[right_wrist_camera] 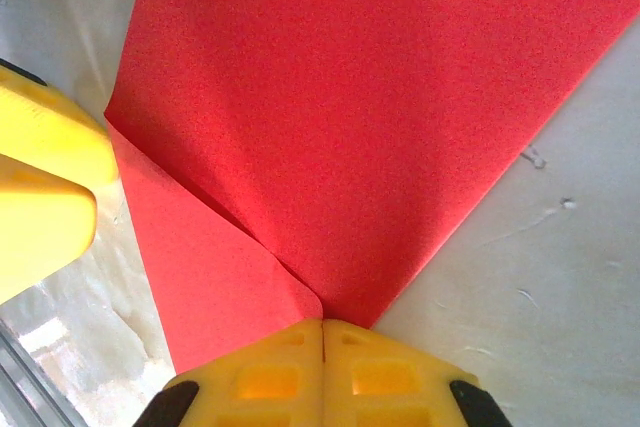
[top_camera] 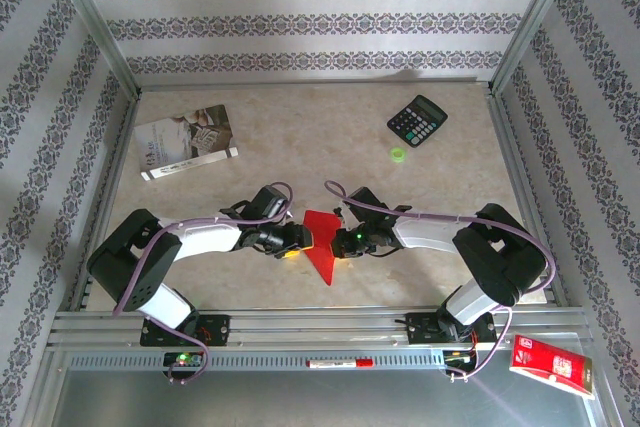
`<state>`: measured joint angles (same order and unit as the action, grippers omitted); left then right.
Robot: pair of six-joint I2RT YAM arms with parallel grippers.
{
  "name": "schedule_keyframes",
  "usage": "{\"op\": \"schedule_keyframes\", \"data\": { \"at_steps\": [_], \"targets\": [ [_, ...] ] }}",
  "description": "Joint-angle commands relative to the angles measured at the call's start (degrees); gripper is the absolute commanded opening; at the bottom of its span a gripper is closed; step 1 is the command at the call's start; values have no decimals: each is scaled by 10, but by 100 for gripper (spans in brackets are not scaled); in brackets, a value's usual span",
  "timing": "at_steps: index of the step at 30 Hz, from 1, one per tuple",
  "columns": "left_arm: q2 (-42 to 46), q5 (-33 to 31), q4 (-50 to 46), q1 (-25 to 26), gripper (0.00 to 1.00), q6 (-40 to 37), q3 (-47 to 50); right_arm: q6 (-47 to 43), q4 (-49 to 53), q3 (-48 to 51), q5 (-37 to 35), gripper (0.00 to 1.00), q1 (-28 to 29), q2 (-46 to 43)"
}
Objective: Fold a paper plane with a square sheet of paper (pick it up from the middle)
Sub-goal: Fourth fold the wing at the center of the table.
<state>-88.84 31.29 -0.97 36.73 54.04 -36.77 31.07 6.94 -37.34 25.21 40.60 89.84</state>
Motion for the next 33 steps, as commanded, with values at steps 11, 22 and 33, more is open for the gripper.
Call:
{"op": "schedule_keyframes", "data": {
  "at_steps": [11,22,33],
  "targets": [
    [9,11,46,-18,44,1,-8,-15,38,15,-36,0,-3,23],
    [17,40,73,-22,44,-5,-1,-21,46,12,-40,0,-3,22],
    [-3,52,29,-22,27,-93,-20,-32,60,1,-44,0,-5,23]
  ]
}}
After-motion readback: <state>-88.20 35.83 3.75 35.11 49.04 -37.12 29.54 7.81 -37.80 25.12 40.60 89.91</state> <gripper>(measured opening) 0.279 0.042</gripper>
